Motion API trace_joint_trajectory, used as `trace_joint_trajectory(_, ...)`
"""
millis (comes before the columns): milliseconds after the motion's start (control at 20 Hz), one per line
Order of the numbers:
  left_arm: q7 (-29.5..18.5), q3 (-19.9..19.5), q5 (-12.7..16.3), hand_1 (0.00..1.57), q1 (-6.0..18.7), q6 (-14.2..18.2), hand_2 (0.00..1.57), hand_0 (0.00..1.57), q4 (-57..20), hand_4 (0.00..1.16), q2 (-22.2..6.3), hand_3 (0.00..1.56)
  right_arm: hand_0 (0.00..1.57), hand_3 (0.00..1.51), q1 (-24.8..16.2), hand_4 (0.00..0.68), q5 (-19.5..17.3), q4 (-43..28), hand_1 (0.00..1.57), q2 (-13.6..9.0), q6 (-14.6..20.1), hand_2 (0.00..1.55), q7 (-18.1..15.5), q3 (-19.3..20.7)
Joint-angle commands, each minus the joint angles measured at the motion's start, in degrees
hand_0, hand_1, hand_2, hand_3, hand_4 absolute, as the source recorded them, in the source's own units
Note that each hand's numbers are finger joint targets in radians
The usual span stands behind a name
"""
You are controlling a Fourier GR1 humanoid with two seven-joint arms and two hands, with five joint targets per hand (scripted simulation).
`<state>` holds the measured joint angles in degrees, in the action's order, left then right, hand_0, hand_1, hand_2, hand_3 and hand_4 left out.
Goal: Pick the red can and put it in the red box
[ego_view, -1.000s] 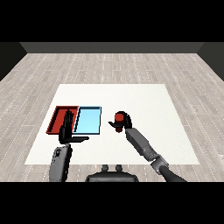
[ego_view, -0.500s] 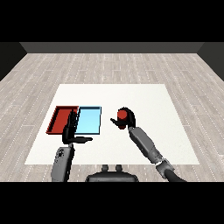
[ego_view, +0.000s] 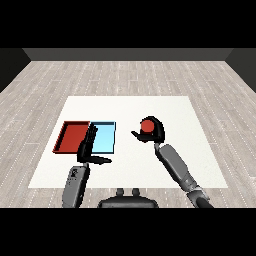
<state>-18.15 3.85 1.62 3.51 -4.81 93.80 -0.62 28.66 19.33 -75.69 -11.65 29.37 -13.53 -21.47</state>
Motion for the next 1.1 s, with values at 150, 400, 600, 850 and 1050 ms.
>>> trace_joint_trajectory(150, 7.41, 2.46, 1.94, 0.00, -1.93, -1.97, 0.00, 0.00, 7.28, 0.00, -1.13, 0.00, 1.56, 1.41, -3.04, 0.598, -7.02, -10.34, 1.56, 3.35, 3.98, 1.46, 4.41, -1.23)
trace_joint_trajectory(400, 3.94, 11.09, -1.44, 0.00, -1.25, 3.35, 0.00, 0.00, 3.32, 0.00, 0.60, 0.00, 1.57, 1.40, -7.78, 0.637, -10.86, -17.11, 1.57, 4.03, 4.10, 1.46, 5.93, -3.03)
trace_joint_trajectory(600, 7.42, 12.33, 0.11, 0.00, 4.40, 4.66, 0.00, 0.00, 0.03, 0.00, 0.61, 0.00, 1.57, 1.42, -4.10, 0.653, -13.27, -13.57, 1.57, 7.53, 2.81, 1.47, 4.21, -0.35)
trace_joint_trajectory(850, 11.24, 14.48, 2.49, 0.00, 8.11, 6.86, 0.00, 0.00, -0.96, 0.00, 0.62, 0.00, 1.57, 1.42, -7.68, 0.633, -11.45, -15.35, 1.57, 6.77, -3.42, 1.48, 1.21, 3.16)
trace_joint_trajectory(1050, 11.21, 15.99, 3.81, 0.00, 9.61, 7.55, 0.00, 0.00, -4.03, 0.00, 0.62, 0.00, 1.57, 1.42, -6.02, 0.647, -16.84, -16.02, 1.57, 9.46, -1.66, 1.48, 4.39, 2.69)
